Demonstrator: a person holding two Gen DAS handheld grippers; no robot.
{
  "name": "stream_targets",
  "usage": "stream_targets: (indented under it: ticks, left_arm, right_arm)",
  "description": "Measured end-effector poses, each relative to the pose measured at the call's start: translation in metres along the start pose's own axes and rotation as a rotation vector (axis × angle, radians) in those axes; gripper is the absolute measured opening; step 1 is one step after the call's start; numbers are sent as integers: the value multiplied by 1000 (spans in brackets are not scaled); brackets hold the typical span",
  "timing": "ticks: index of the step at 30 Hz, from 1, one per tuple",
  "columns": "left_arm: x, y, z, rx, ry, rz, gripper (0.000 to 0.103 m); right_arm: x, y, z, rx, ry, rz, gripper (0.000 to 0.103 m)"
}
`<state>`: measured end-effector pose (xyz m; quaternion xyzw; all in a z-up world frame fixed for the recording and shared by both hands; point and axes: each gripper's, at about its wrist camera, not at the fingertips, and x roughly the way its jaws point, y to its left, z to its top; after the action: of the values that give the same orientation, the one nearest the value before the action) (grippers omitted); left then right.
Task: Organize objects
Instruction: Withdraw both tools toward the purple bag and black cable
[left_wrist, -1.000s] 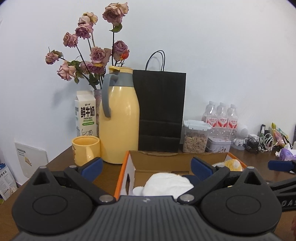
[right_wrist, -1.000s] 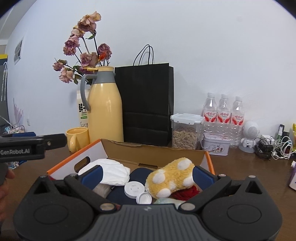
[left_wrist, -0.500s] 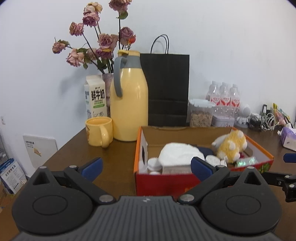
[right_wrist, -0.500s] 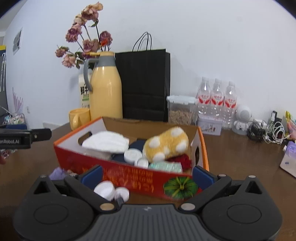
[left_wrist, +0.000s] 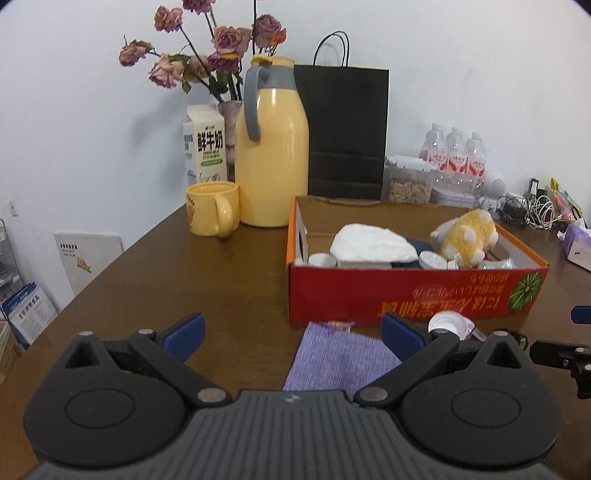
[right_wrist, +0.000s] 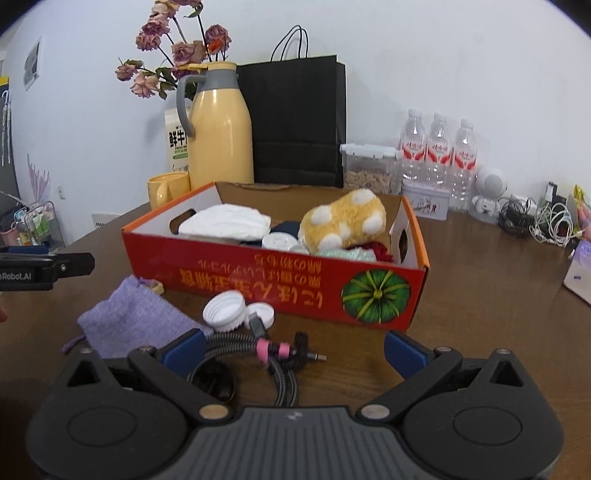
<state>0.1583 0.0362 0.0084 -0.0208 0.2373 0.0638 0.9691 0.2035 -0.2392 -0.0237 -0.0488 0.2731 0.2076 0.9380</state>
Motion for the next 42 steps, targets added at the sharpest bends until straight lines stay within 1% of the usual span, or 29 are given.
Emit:
stream_targets:
  ticks: [13,16,21,27,33,37,39,40,41,42]
  left_arm:
    - [-6,-4,-8,10,33,-17,103]
    - [-4,-2,-9,8,43,-17,103]
    - [-2,-1,-11,3,50,-17,103]
    - [1,4,-12,-9,57,-6,103]
    - [3,5,-14,-12,68,2,103]
    - [4,2,-15,-6,75,-4,103]
    - [4,1,-16,-1,80,-6,103]
    - [5,0,-16,1,82,-7,103]
    - [5,0,-17,3,84,-7,103]
    - [5,0,-17,5,87,-8,103]
  right_arm:
    - [-1,6,-15,-6,55,22,103]
    - [5,10,-16,-8,77,39,103]
    - [18,21,-17,-24,124,93,103]
    - [42,25,-16,-34,189,103,103]
    - [48,30,-16,-64,179,80,103]
    - [48,29,-16,-62,175,86,103]
    - [46,29,-16,-62,169,106,103]
    - [45,29,-16,-57,162,121,98]
    - [43,29,-16,-55,151,124,91]
    - [42,29,-16,-54,144,127,91]
